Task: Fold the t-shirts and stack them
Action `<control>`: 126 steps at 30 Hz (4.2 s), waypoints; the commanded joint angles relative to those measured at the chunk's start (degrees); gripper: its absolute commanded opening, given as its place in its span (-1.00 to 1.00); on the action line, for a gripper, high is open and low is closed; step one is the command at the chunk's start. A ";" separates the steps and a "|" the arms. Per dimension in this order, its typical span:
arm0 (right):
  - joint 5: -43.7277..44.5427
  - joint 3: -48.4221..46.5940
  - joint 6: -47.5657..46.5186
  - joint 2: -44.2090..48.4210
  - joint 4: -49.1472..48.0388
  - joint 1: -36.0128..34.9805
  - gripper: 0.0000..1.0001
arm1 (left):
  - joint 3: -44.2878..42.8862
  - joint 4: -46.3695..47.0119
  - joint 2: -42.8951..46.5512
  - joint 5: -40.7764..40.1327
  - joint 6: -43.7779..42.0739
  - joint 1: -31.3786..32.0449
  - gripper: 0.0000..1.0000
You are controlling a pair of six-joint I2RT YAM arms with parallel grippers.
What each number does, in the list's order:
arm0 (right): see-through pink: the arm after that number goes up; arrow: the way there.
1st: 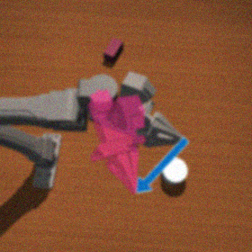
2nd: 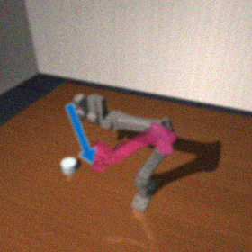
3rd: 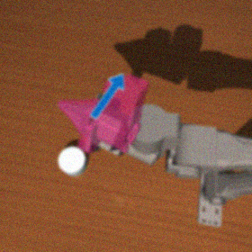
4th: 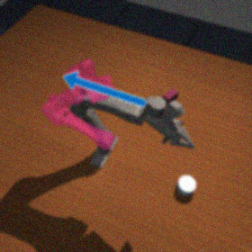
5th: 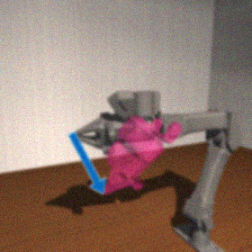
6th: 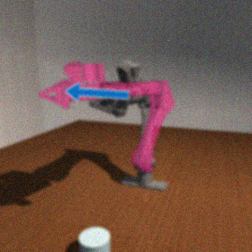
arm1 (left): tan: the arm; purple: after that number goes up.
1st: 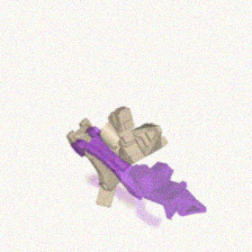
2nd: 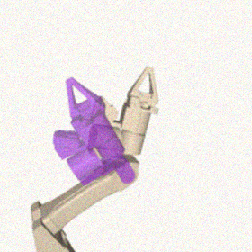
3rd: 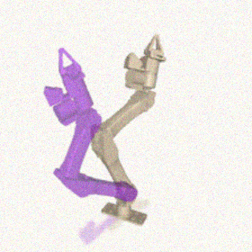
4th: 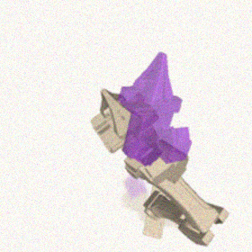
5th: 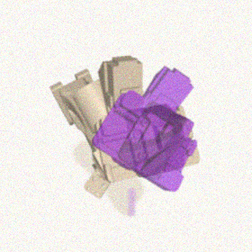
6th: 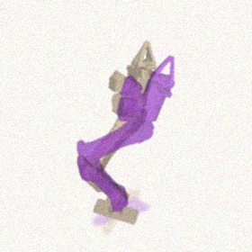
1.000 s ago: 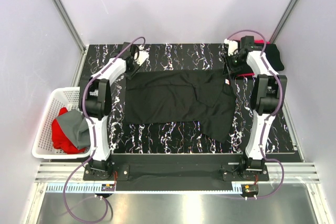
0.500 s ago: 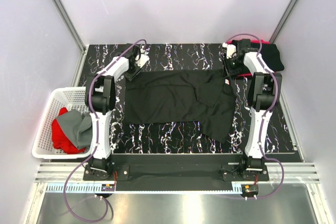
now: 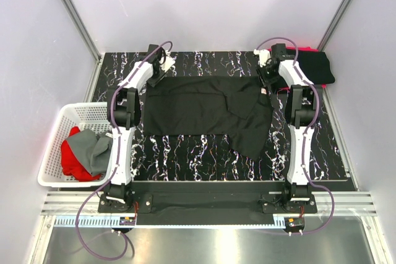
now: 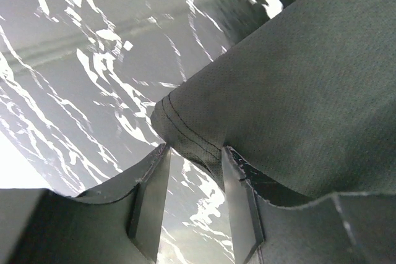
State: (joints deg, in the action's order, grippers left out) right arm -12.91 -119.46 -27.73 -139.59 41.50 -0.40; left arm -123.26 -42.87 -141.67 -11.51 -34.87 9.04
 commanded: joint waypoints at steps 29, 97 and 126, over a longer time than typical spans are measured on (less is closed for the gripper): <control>-23.92 45.08 -49.43 45.53 20.02 -0.21 -0.15 | 29.64 1.04 38.92 9.83 5.52 3.62 0.18; -13.11 67.69 -66.50 46.25 11.15 -16.21 -0.85 | 53.92 -7.65 49.30 18.79 -13.29 1.95 0.13; -12.49 65.41 -60.69 44.93 10.98 -16.47 -0.81 | 50.75 -6.36 32.86 18.81 -12.06 1.86 0.09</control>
State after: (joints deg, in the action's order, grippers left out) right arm -26.81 -52.62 -89.32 -94.02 53.17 -16.21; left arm -71.75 -52.58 -107.77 8.16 -46.54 11.11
